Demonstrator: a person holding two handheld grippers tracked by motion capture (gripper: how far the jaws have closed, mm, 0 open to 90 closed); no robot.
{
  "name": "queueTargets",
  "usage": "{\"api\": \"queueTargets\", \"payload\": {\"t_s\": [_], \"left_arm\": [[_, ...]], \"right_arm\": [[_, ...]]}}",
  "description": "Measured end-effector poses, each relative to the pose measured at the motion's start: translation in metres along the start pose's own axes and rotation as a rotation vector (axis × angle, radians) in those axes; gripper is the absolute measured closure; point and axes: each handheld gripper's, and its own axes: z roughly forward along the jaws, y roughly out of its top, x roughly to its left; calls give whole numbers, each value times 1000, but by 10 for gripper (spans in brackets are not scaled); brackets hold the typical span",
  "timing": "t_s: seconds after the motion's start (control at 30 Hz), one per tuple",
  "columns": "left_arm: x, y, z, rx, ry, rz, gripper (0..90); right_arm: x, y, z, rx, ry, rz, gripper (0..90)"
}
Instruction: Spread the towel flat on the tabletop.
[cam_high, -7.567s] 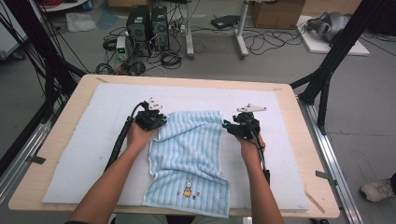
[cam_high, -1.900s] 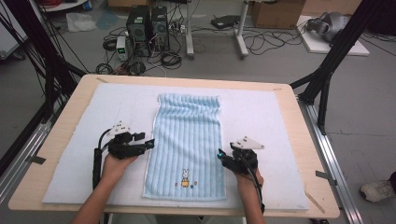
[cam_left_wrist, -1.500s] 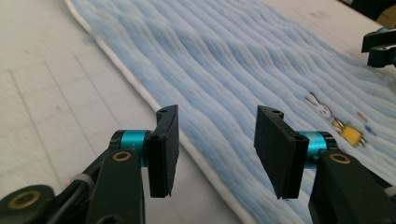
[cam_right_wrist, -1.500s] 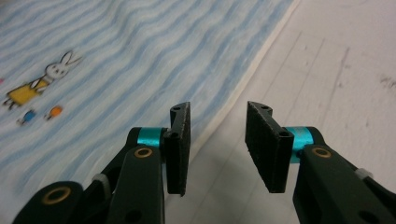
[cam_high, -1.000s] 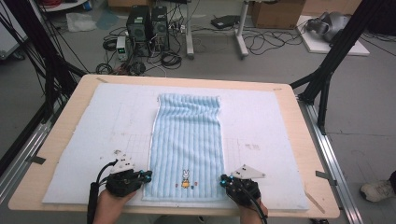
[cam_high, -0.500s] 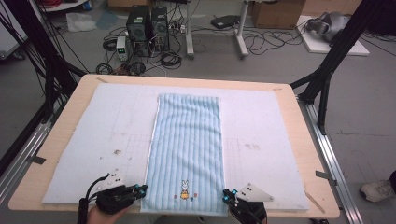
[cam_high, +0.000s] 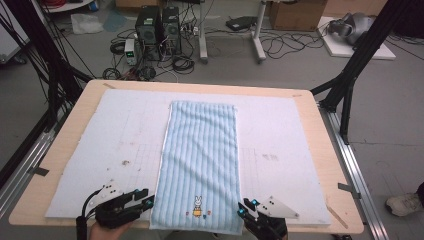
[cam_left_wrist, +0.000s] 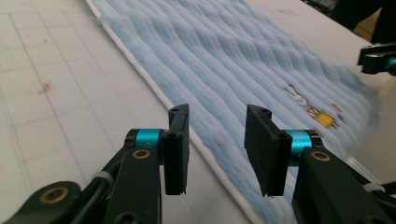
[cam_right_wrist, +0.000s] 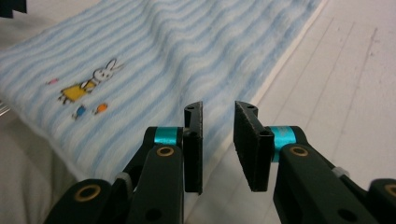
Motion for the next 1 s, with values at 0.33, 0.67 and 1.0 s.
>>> {"api": "queueTargets", "payload": {"t_s": [0.33,0.67,1.0], "left_arm": [[-14,-3,28,58,88,111,736],[-15,-8,19,60,73,135,887],[-16,-17,7,57,30,132,886]], "right_arm": [[-8,14,17,-1,-20,5,684],[-16,18,32,46,-28,28,671],[-11,13,33,108,8,-3,873]]}}
